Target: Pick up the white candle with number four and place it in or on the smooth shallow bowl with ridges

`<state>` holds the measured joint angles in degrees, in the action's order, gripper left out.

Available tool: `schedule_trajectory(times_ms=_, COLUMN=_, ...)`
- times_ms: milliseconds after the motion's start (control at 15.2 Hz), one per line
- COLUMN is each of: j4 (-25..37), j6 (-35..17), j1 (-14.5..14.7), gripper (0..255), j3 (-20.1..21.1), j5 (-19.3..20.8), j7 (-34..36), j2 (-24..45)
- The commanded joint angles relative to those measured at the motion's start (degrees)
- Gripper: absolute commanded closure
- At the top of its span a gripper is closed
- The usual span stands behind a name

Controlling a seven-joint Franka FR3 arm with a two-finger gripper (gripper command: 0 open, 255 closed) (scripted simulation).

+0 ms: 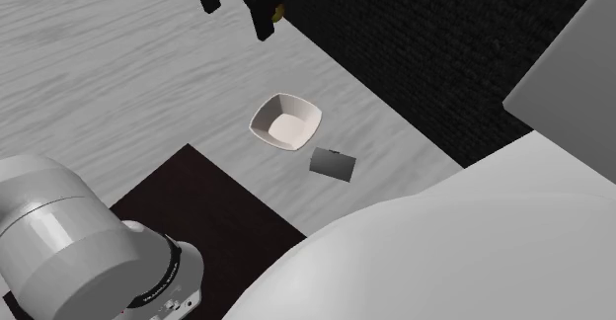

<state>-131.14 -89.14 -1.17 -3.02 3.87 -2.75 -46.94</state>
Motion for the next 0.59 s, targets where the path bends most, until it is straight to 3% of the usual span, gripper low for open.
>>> schedule_trajectory(times_ms=0, j4=0.0, j6=0.0, j1=0.0, gripper=0, j3=0.0, j5=0.0, j7=0.0, j2=0.0)
schedule_trajectory(times_ms=528, j4=-15.0, j6=-18.7, j1=-3.6, gripper=0, j3=-5.4, j5=-1.9, j7=3.5, j2=0.0)
